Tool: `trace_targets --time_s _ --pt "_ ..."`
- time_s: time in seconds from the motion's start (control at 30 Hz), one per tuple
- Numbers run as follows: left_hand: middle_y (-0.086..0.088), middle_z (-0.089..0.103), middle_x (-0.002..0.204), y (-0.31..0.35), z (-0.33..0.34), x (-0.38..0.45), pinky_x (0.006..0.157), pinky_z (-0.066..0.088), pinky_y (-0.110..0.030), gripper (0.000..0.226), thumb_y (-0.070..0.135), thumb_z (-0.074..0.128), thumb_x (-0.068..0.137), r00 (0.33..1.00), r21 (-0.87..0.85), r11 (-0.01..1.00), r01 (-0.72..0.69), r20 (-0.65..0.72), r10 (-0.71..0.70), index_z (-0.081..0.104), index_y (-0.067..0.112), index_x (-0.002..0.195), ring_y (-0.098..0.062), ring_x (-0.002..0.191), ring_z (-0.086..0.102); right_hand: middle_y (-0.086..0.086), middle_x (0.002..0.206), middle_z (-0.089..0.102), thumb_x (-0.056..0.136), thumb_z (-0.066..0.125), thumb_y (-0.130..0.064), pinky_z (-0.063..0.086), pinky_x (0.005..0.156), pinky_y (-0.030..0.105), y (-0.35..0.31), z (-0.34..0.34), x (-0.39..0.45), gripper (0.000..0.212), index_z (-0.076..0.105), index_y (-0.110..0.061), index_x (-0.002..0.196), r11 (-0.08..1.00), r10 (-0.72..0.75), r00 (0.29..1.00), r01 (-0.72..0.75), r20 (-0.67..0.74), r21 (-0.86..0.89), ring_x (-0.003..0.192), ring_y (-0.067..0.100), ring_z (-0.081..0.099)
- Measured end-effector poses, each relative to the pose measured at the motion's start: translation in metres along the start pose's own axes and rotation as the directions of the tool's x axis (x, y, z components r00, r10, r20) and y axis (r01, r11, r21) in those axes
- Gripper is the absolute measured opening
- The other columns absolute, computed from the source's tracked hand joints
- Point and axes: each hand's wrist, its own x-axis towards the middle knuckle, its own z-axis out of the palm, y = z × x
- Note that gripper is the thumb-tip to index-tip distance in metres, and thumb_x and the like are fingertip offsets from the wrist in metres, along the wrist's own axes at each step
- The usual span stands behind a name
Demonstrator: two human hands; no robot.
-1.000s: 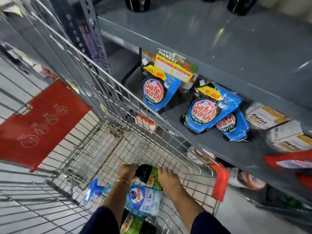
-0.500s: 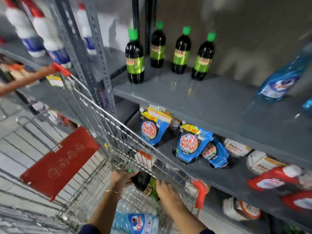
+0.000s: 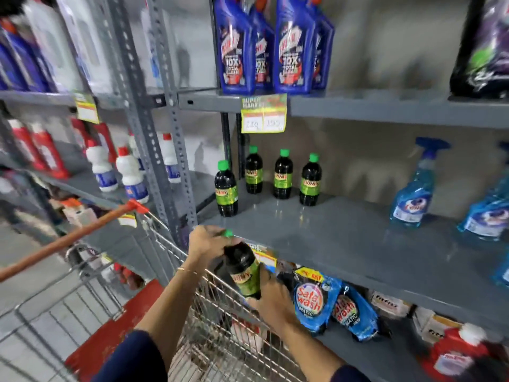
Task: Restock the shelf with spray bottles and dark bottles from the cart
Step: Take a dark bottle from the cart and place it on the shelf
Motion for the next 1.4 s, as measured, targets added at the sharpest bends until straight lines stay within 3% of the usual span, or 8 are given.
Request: trace_targets --time_s 0.2,0.33,0.67,0.77,0.83,0.93,1.13,1.4 --pt "-0.016 0.069 0.089 0.070 0.037 0.016 0.091 0.053 -0.040 0.038 0.012 0.080 0.069 0.961 0.174 0.948 -0.268 -0.021 0.275 0.069 -0.004 0.101 -0.025 0.086 0.065 0.012 0.128 0.056 0.078 0.072 -0.031 0.047 0.093 0.038 0.008 -0.038 0.043 0.075 0.032 -0.013 0.139 0.986 0.061 0.983 -0.032 -0.174 0.162 0.115 0.030 0.057" --pt "-0.014 0.068 0.115 0.099 0.064 0.037 0.101 0.047 -0.032 0.047 0.013 0.079 0.069 0.946 0.244 0.920 -0.306 -0.032 0.323 0.066 0.000 0.112 -0.024 0.108 0.063 0.012 0.127 0.058 0.074 0.075 -0.025 0.048 0.092 0.037 0.020 -0.051 0.077 0.076 0.034 -0.014 0.137 0.943 0.131 0.964 -0.049 -0.232 0.328 0.116 0.030 0.057" --pt "-0.008 0.069 0.118 0.106 0.111 0.092 0.091 0.043 -0.018 0.048 0.018 0.081 0.067 0.919 0.388 0.841 -0.376 0.039 0.393 0.068 0.009 0.112 -0.018 0.110 0.064 0.015 0.133 0.046 0.073 0.077 -0.019 0.043 0.099 0.038 0.058 -0.040 0.151 0.075 0.033 -0.006 0.133 0.896 0.149 0.969 -0.048 -0.196 0.442 0.123 0.031 0.049" --pt "-0.010 0.071 0.114 0.106 0.121 0.109 0.095 0.047 -0.025 0.047 0.018 0.080 0.067 0.895 0.439 0.799 -0.410 0.023 0.446 0.068 0.007 0.111 -0.023 0.108 0.065 0.017 0.135 0.043 0.074 0.077 -0.021 0.042 0.100 0.037 0.067 -0.040 0.176 0.076 0.032 -0.004 0.132 0.909 0.115 0.977 -0.030 -0.181 0.415 0.125 0.031 0.046" --pt "-0.015 0.072 0.110 0.107 0.123 0.122 0.095 0.051 -0.036 0.047 0.016 0.082 0.065 0.888 0.414 0.810 -0.416 -0.009 0.461 0.069 0.005 0.110 -0.027 0.103 0.067 0.016 0.134 0.044 0.074 0.077 -0.020 0.041 0.100 0.036 0.070 -0.041 0.192 0.075 0.032 -0.004 0.131 0.909 0.090 0.980 -0.009 -0.176 0.416 0.125 0.031 0.046" --pt "-0.012 0.072 0.108 0.110 0.124 0.138 0.093 0.051 -0.030 0.050 0.014 0.083 0.064 0.894 0.415 0.817 -0.401 -0.017 0.448 0.068 0.006 0.111 -0.023 0.102 0.067 0.017 0.131 0.045 0.073 0.078 -0.019 0.043 0.099 0.038 0.070 -0.035 0.208 0.071 0.034 -0.002 0.127 0.902 0.103 0.974 -0.005 -0.204 0.433 0.122 0.033 0.048" --pt "-0.015 0.072 0.106 0.104 0.125 0.153 0.094 0.052 -0.041 0.050 0.014 0.083 0.062 0.890 0.382 0.829 -0.407 -0.037 0.454 0.068 0.006 0.109 -0.027 0.100 0.068 0.020 0.127 0.047 0.073 0.077 -0.019 0.045 0.095 0.039 0.072 -0.025 0.217 0.071 0.035 0.000 0.127 0.906 0.087 0.961 0.033 -0.261 0.422 0.117 0.036 0.051" --pt "-0.017 0.066 0.120 0.092 0.123 0.139 0.101 0.049 -0.038 0.067 0.014 0.081 0.066 0.914 0.230 0.902 -0.366 -0.095 0.395 0.054 0.004 0.127 -0.027 0.112 0.063 0.022 0.138 0.037 0.069 0.081 -0.013 0.039 0.103 0.041 0.074 -0.032 0.213 0.088 0.026 -0.001 0.137 0.893 0.070 0.980 0.021 -0.185 0.449 0.128 0.037 0.040"
